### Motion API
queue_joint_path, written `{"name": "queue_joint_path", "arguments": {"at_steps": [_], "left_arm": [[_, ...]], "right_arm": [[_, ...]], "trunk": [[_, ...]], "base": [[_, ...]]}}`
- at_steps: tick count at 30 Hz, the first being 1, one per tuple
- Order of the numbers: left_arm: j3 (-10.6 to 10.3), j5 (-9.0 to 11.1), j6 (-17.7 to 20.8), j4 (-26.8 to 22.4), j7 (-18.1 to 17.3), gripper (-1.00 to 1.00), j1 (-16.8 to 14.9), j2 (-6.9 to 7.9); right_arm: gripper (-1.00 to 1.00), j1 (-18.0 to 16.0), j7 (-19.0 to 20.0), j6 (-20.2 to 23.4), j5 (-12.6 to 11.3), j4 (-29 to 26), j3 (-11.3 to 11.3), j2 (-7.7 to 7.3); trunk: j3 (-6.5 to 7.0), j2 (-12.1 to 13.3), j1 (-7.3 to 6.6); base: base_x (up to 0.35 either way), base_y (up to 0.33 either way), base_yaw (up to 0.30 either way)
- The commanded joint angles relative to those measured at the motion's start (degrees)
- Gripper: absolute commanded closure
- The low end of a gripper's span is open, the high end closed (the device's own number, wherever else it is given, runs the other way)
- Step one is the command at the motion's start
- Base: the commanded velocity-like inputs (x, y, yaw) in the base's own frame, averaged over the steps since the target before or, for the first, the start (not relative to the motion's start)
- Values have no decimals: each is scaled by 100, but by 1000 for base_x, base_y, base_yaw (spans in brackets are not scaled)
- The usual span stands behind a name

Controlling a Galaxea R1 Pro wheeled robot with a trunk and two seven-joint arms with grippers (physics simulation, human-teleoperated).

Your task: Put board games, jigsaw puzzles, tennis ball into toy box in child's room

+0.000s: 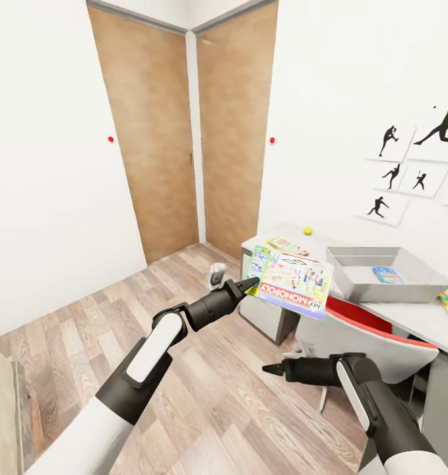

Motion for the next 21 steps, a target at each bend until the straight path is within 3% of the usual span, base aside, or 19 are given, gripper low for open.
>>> {"name": "queue_joint_path", "arguments": {"at_steps": [1,8,21], "left_arm": [[3,30,21,3,-3,100,-7,-3],[-25,21,33,4,23,100,-9,-8],[-37,3,55,11,47,100,-15,-10]], "right_arm": [[-100,-3,-14,46,-47,-4,-4,0],[-100,-2,-14,46,-50,-5,-8,-7],[-100,6,-14,46,-48,-11,-7,-14]], "trunk": [[-12,-13,3],[-12,-13,3],[-12,-13,3]], "base": [[0,0,236],[80,0,107],[300,0,13]]}}
